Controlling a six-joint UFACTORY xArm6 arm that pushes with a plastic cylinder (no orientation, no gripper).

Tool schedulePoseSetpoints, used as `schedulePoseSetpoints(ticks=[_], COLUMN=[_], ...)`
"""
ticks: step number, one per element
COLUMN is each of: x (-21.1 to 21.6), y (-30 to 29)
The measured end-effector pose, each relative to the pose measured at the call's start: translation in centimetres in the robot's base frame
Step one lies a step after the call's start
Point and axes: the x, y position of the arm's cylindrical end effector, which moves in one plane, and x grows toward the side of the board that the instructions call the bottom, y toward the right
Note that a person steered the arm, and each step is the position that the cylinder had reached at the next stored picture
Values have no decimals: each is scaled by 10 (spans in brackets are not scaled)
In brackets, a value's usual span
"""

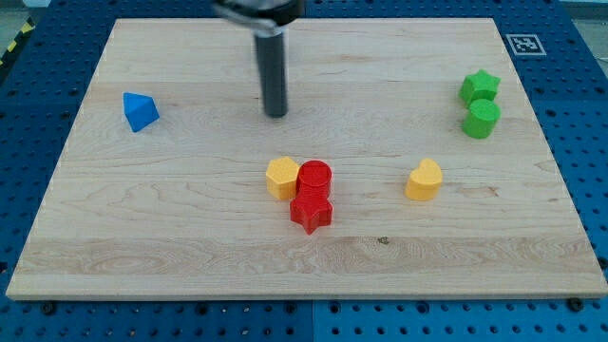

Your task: Move blue cube to center of the board

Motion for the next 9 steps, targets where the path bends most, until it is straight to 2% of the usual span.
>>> schedulePoseSetpoints(ticks=[1,4,6,8,9], x=[-60,-126,-127,-120,-102], y=[15,13,-40,-38,-33])
